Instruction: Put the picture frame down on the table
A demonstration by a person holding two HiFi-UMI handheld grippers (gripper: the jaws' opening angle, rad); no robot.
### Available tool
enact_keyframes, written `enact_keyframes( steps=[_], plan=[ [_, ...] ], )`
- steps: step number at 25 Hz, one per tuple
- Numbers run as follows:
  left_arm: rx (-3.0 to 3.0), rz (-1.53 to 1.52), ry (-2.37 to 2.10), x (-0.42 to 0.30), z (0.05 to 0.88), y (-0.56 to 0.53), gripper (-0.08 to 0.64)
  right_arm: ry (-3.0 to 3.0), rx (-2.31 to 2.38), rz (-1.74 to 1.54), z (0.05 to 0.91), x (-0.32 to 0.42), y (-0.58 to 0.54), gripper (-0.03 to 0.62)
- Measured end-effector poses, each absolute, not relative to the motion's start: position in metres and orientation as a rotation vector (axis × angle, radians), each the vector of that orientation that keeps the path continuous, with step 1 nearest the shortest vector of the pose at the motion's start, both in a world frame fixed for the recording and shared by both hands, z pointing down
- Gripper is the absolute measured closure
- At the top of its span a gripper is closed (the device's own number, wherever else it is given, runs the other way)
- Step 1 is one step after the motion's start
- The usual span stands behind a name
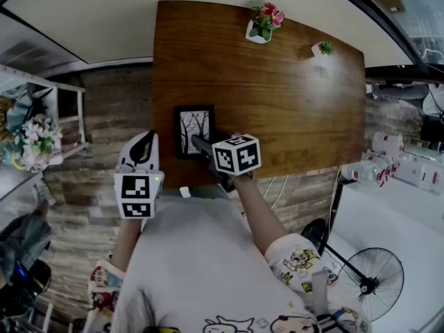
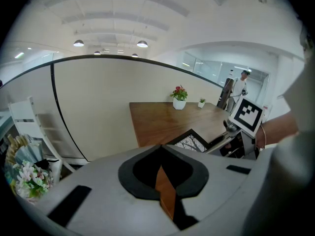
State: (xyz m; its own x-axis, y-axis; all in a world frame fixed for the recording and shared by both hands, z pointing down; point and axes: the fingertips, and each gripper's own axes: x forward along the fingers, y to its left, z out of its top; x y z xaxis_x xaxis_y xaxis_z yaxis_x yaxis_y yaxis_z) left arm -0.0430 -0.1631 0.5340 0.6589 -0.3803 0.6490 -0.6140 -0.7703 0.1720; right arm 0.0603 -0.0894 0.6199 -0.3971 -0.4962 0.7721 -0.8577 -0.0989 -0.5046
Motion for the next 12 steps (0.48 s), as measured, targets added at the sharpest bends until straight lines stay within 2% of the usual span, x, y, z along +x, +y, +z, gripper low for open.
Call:
enact_keyframes(
  steps=[12],
  plan=[
    [2.494, 0.857, -0.803, -0.0479, 0.5335, -0.1649, 0.557, -1.806, 1.503, 1.421, 0.6196, 0.0643, -0.0884, 0.376]
  ],
)
